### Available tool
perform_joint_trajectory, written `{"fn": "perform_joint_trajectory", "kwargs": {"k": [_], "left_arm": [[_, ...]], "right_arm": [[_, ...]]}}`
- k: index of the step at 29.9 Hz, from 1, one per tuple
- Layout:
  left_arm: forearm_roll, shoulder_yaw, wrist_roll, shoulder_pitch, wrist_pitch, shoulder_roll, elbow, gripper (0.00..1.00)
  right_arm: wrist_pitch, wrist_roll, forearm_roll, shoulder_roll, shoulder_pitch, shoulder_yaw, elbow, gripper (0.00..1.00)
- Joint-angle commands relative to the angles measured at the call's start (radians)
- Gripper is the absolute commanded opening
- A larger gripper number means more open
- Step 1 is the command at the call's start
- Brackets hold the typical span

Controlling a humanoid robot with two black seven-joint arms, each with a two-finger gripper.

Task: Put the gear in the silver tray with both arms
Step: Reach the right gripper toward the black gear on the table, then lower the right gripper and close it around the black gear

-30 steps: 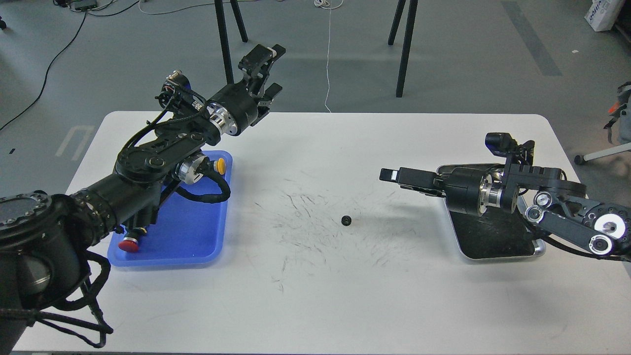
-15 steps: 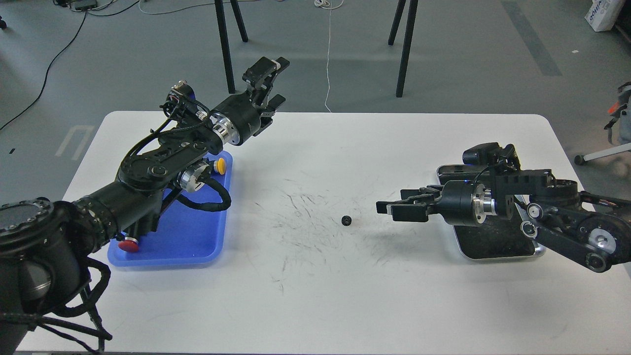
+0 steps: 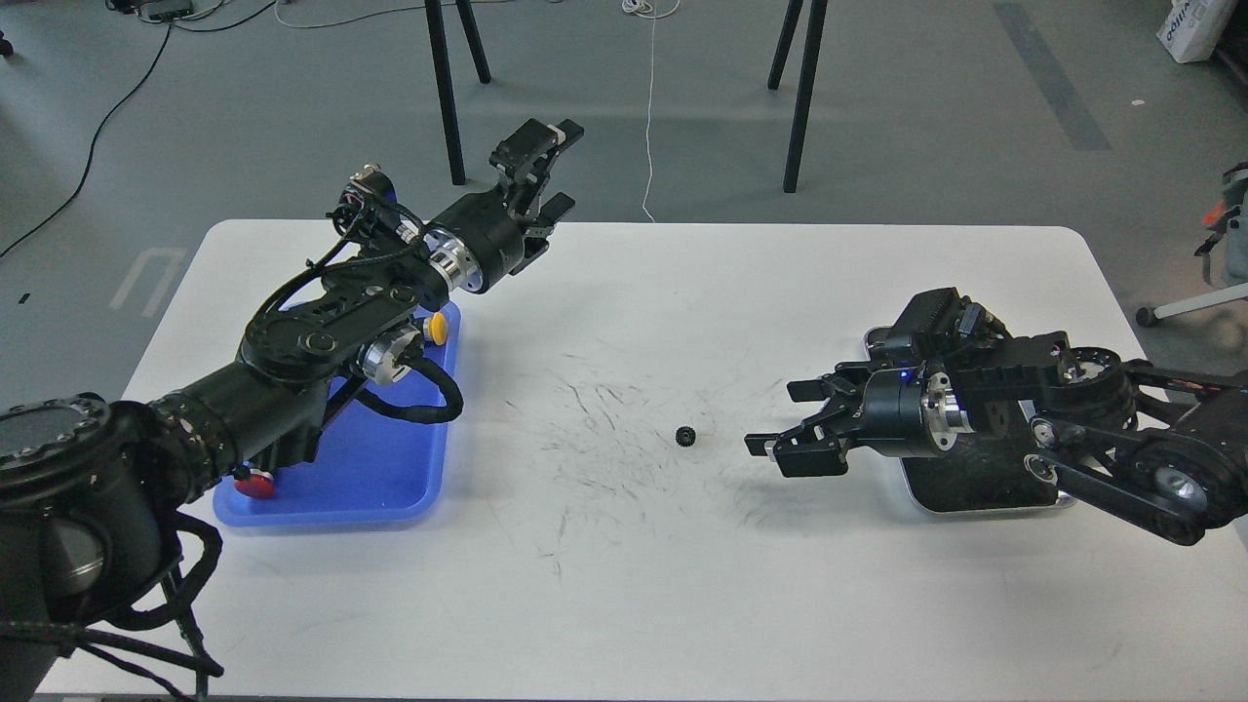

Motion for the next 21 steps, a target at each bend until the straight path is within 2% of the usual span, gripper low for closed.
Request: {"fn": "perform_joint_trajectory", "kwargs": {"k": [1,13,21], "left_arm": [[0.000,-0.001,0.000,0.001,0.000,0.002,-0.001,1.00],[0.026,-0.001,0.000,0.003,0.001,-0.014,-0.001,1.00],[0.028,-0.001,0.000,0.001,0.003,-0.014,-0.001,1.00]], "right_arm": [[-0.035,0.000,-0.083,0.026,0.039,-0.049,-0.011,0.99],[-0.152,0.000,-0.317,0.161,0.136,-0.136,-0.102,0.99],[-0.161,0.000,-0.325,0.227,0.148,-0.156,-0.149,0.99]]}}
